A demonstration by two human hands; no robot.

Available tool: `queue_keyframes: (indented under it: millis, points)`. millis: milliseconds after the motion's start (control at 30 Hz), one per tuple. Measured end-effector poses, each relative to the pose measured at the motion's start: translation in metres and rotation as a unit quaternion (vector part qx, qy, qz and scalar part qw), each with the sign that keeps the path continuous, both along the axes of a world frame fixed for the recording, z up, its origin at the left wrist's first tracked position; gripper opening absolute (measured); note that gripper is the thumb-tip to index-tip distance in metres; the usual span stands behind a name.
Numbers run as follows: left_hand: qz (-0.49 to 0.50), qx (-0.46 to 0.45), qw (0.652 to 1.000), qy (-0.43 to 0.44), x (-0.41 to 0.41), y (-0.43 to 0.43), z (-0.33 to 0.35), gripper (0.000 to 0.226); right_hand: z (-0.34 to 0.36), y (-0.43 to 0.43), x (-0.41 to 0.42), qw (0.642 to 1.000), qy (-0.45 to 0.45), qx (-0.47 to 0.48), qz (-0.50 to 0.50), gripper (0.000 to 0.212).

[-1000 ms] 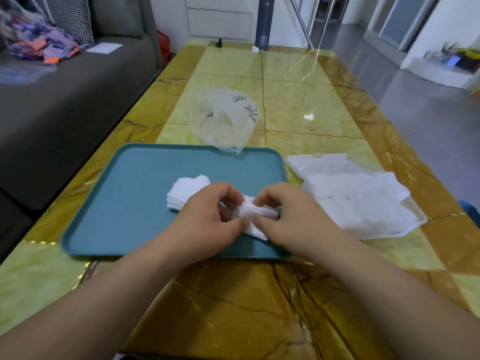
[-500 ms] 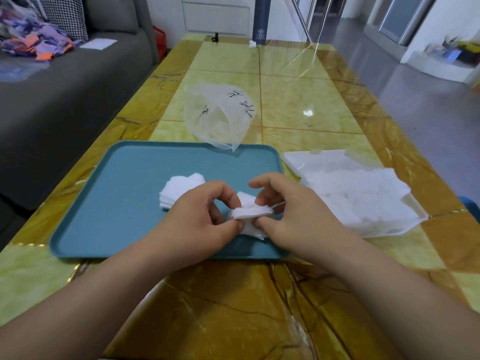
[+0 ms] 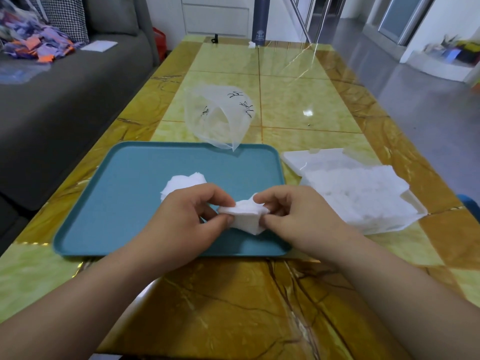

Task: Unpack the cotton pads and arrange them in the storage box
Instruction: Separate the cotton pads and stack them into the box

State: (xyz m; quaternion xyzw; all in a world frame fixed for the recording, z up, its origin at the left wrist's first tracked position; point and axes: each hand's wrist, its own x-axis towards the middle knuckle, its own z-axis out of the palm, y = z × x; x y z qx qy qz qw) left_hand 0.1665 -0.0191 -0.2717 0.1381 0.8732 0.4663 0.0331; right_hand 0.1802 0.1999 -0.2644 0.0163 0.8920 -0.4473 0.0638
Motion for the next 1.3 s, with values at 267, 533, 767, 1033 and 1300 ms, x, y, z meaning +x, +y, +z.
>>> queue_keyframes:
  millis: [267, 533, 767, 1033, 1300]
  points:
    - [0.022, 0.077, 0.996, -0.041, 0.001, -0.01, 0.003, 0.019, -0.001, -0.003, 0.001, 0.992, 0.022, -0.069, -0.099, 0.015]
    - [-0.052, 0.025, 0.998, -0.011, 0.006, -0.005, 0.012, 0.019, 0.009, -0.009, 0.006, 0.992, 0.0, -0.119, -0.042, 0.012]
    - [-0.036, 0.061, 0.997, -0.021, 0.0, -0.006, 0.011, 0.02, 0.017, -0.007, 0.01, 0.991, -0.003, -0.135, 0.016, 0.027]
    - [-0.035, 0.062, 0.997, -0.014, -0.002, -0.005, 0.008, 0.02, 0.017, -0.008, 0.011, 0.99, -0.019, -0.136, 0.042, 0.023]
    - [-0.015, 0.033, 0.999, -0.011, -0.002, 0.001, 0.001, 0.052, 0.016, -0.006, 0.014, 0.987, -0.034, -0.126, 0.093, 0.036]
